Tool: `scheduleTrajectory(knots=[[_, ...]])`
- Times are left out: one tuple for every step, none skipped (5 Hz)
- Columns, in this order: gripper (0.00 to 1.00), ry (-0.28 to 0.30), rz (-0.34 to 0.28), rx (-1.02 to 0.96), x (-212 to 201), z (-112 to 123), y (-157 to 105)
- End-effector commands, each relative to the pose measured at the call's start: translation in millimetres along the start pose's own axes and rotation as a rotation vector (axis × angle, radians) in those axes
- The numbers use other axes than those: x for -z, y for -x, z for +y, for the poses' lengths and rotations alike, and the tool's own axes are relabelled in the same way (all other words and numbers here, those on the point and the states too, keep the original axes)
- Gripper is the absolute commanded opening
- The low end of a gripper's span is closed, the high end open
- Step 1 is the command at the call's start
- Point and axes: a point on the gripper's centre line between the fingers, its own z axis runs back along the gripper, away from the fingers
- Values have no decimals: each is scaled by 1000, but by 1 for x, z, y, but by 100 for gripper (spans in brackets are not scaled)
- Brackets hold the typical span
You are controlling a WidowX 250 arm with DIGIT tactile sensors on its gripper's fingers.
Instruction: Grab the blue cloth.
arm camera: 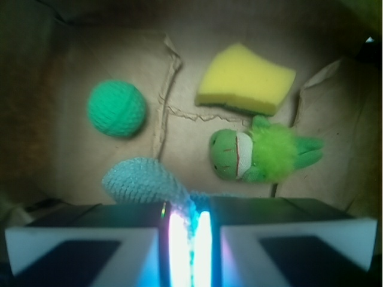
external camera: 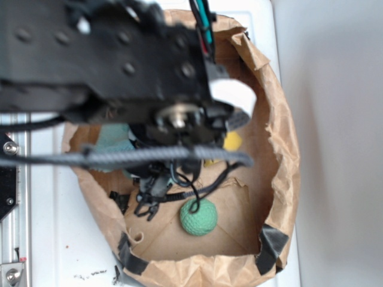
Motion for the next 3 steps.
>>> scheduleTrajectory(knots=[[0,-37,-147,-56,-54,5,-31],[0,-44,-117,-105,-59,8,-44],[0,-77,-119,-99,-58,8,-47]])
